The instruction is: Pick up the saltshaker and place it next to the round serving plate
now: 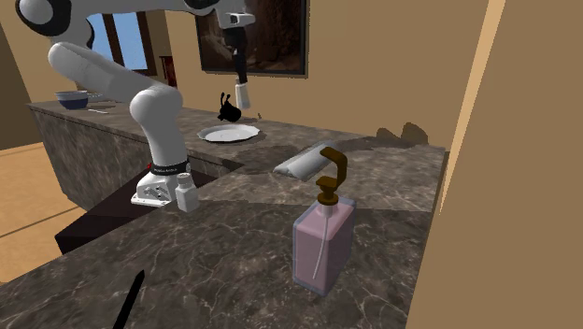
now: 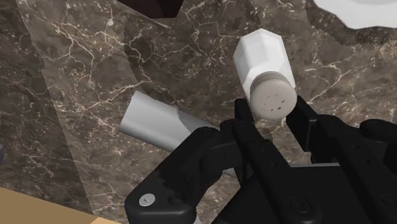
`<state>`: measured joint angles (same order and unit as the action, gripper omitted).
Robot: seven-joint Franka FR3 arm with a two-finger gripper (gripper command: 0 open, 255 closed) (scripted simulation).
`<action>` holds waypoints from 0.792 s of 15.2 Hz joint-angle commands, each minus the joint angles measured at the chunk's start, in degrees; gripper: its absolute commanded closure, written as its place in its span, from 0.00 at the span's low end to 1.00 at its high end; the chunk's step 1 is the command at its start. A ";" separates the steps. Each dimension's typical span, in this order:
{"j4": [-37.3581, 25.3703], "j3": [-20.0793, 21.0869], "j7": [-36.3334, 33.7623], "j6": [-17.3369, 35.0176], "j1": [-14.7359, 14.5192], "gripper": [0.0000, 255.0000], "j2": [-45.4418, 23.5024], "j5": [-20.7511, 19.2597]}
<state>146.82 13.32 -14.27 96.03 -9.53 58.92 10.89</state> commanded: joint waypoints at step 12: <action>-4.83 17.85 -18.19 -4.43 -6.78 1.00 2.85 13.60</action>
<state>142.73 30.12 -31.00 92.41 -15.80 61.41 23.59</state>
